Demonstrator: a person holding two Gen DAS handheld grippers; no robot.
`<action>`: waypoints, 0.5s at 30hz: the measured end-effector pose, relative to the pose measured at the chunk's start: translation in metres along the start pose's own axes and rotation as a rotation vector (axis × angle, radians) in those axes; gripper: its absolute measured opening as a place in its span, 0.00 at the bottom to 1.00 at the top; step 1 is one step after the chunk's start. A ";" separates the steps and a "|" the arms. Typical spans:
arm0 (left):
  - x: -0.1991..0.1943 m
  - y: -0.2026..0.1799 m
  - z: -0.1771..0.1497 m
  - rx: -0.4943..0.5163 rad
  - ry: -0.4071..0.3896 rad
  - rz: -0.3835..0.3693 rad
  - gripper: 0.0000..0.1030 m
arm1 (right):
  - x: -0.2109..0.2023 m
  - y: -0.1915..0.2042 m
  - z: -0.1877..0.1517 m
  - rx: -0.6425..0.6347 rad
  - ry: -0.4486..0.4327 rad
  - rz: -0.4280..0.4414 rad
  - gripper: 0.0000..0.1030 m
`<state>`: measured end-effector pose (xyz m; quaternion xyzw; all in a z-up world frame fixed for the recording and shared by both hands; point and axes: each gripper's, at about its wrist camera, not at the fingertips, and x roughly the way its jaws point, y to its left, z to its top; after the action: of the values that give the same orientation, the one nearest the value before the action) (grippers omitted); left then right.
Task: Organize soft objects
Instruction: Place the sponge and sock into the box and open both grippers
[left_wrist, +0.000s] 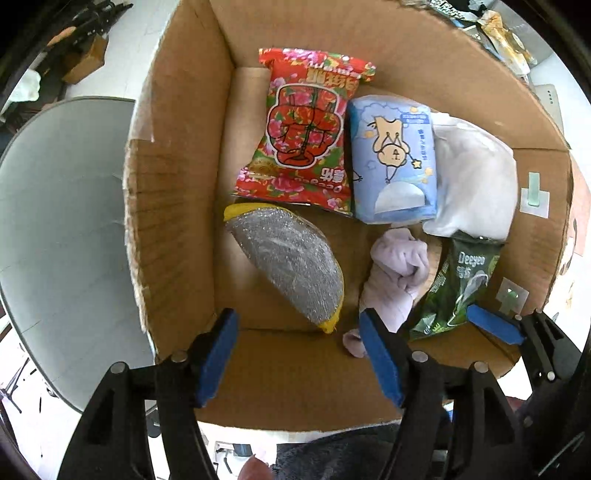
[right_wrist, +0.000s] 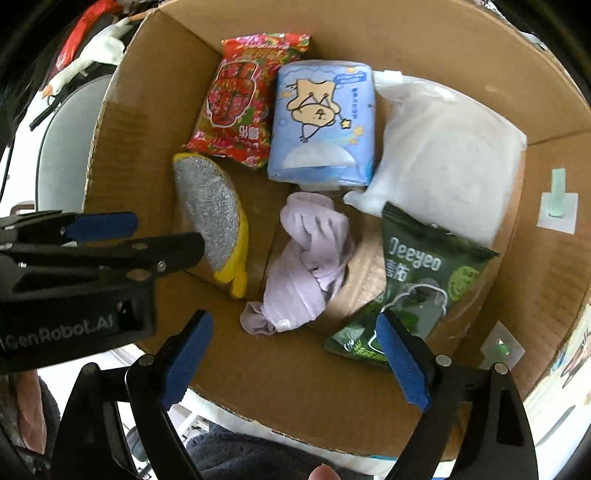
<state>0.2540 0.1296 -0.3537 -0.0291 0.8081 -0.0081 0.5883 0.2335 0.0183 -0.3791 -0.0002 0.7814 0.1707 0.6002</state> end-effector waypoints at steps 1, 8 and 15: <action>0.000 -0.004 -0.002 0.001 -0.003 -0.001 0.64 | -0.002 -0.002 -0.001 0.005 -0.003 -0.001 0.89; -0.007 -0.014 -0.018 0.003 -0.044 -0.018 0.64 | -0.030 -0.014 -0.016 0.032 -0.046 -0.016 0.98; -0.028 -0.021 -0.046 0.013 -0.133 -0.016 0.64 | -0.066 -0.017 -0.044 0.064 -0.149 -0.091 1.00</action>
<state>0.2200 0.1094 -0.3122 -0.0321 0.7671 -0.0161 0.6406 0.2142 -0.0226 -0.3123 -0.0038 0.7389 0.1175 0.6635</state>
